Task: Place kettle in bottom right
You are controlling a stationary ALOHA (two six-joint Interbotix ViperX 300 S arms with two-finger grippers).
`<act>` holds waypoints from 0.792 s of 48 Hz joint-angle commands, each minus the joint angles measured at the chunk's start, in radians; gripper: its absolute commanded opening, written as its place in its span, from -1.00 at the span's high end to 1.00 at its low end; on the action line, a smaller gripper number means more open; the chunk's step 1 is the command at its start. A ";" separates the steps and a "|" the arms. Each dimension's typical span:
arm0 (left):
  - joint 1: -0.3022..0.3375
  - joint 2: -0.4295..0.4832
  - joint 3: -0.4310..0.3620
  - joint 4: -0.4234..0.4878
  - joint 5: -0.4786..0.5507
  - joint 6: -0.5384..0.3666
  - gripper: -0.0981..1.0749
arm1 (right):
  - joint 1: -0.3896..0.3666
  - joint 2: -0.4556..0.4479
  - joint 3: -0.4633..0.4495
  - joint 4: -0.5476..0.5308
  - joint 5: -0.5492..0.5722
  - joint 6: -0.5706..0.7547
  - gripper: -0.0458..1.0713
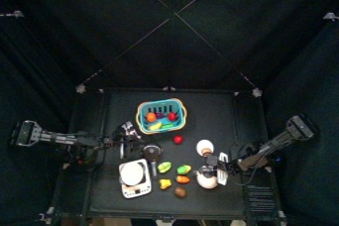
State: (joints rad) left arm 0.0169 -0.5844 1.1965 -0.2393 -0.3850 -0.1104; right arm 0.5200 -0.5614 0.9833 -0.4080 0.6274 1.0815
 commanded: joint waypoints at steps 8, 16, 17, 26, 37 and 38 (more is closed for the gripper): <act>0.003 0.002 -0.017 0.002 -0.005 0.000 -0.43 | -0.020 -0.003 -0.014 0.032 0.002 0.000 -0.29; 0.003 0.002 -0.017 0.000 -0.005 0.000 -0.43 | -0.021 -0.005 -0.017 0.026 0.003 -0.002 -0.55; 0.003 0.002 -0.017 0.002 -0.005 0.000 -0.43 | -0.021 -0.005 -0.018 0.026 0.003 -0.003 -0.58; 0.003 0.002 -0.015 0.002 -0.005 0.000 -0.43 | -0.021 -0.021 -0.021 0.025 0.003 -0.011 -0.68; 0.003 0.002 -0.014 0.002 -0.005 0.002 -0.43 | -0.021 -0.046 -0.031 -0.020 0.023 -0.011 -0.68; 0.003 0.002 -0.012 0.002 -0.005 0.002 -0.43 | -0.021 -0.046 -0.032 -0.025 0.028 -0.011 -0.69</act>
State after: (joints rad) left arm 0.0184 -0.5844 1.1965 -0.2393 -0.3850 -0.1104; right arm 0.5001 -0.5906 0.9787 -0.4142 0.6458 1.0723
